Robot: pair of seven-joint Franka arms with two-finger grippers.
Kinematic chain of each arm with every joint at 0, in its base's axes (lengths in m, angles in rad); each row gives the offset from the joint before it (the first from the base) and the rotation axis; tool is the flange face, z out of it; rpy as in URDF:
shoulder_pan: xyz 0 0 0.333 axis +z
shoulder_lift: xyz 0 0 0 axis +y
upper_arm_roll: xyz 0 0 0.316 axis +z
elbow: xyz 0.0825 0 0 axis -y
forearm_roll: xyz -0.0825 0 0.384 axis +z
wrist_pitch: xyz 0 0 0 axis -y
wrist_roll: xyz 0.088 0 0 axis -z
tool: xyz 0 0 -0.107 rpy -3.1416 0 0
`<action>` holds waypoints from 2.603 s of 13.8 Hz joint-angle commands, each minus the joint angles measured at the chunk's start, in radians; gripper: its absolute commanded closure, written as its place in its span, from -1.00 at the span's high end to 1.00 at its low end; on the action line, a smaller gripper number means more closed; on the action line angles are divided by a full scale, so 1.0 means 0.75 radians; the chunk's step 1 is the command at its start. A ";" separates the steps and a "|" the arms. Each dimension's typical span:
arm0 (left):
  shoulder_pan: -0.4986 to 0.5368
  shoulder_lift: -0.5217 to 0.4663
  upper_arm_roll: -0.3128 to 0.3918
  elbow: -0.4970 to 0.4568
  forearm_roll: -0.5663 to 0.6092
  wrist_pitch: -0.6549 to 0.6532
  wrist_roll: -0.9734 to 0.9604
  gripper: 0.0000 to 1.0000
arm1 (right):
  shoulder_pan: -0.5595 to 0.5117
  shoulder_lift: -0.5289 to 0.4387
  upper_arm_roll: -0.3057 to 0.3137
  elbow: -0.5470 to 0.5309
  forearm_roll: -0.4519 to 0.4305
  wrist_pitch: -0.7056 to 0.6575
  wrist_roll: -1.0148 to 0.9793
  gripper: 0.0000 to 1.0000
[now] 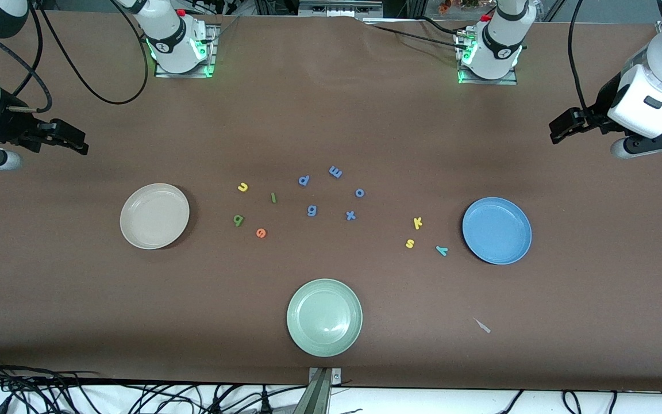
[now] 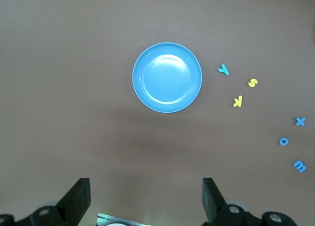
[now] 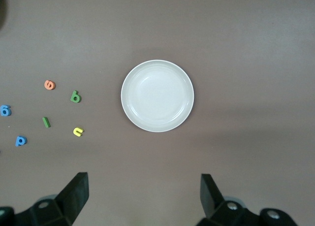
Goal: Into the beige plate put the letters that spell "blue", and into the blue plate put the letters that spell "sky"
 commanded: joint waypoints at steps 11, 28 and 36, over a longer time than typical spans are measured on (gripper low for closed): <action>0.001 0.011 0.000 0.050 -0.058 -0.036 -0.007 1.00 | -0.010 -0.019 0.012 -0.012 -0.018 -0.008 0.014 1.00; 0.009 0.017 0.002 0.050 -0.056 -0.034 -0.009 1.00 | -0.010 -0.021 0.014 -0.012 -0.016 -0.011 0.014 1.00; 0.013 0.019 0.002 0.050 -0.046 -0.034 -0.007 1.00 | -0.010 -0.021 0.014 -0.012 -0.018 -0.021 0.016 1.00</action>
